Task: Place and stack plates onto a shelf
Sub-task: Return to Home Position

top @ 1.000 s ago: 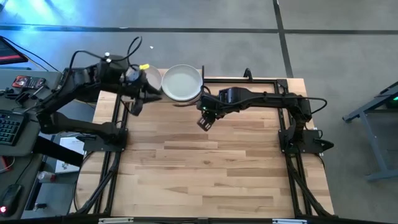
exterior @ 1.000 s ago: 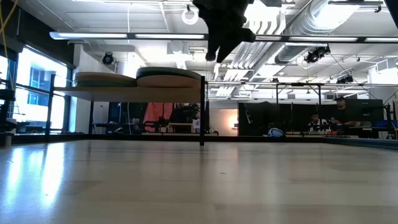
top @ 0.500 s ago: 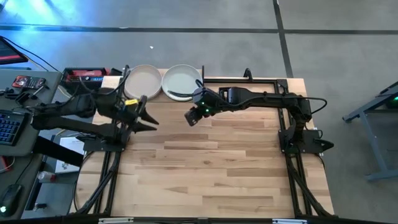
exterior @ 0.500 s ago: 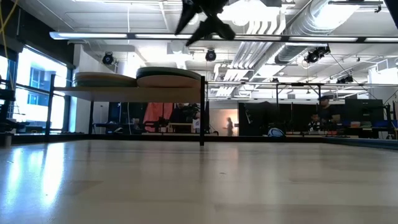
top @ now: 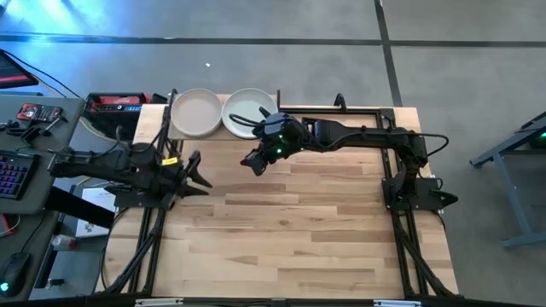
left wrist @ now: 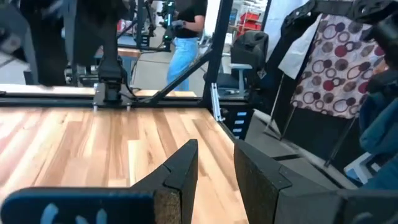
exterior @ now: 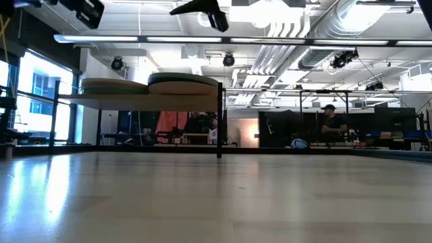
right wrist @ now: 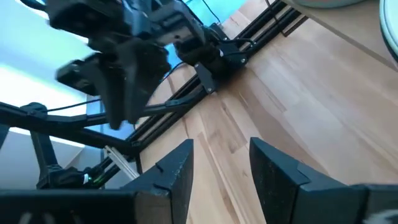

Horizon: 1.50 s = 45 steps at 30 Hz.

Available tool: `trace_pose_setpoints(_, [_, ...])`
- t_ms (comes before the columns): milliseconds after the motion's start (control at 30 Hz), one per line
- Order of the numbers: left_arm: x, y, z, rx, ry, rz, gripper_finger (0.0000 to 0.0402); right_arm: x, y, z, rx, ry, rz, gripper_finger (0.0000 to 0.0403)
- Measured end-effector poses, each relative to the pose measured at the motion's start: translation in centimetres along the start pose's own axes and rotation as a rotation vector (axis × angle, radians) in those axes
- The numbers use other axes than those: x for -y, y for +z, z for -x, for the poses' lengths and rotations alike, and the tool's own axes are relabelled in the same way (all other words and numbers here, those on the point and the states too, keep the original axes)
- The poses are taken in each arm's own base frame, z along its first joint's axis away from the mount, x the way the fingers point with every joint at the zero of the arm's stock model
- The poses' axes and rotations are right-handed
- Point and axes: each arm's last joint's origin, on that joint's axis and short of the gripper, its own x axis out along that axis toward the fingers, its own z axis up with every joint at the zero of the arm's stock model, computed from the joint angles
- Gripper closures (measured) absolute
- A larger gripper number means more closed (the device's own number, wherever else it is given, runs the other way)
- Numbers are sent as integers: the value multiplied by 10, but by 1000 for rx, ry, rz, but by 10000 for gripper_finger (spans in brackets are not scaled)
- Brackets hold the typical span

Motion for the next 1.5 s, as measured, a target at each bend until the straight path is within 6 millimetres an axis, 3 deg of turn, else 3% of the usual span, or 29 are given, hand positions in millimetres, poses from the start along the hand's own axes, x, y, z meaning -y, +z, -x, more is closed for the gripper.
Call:
trace_pose_setpoints(500, [-7, -64, 11, -20, 74, -22, 310, 0, 0, 0, -4, 5, -88, 265])
trace_pose_setpoints(1200, [-20, -112, 11, -36, 316, 7, 310, -6, 4, 0, 25, 82, -26, 265])
trace_pose_setpoints(1333, [-21, -112, 11, -30, 317, 14, 310, -12, 11, 12, 58, 140, 34, 265])
trace_pose_setpoints(1500, [-21, -112, 11, -35, 318, 24, 310, -25, 20, 49, 129, 183, 132, 265])
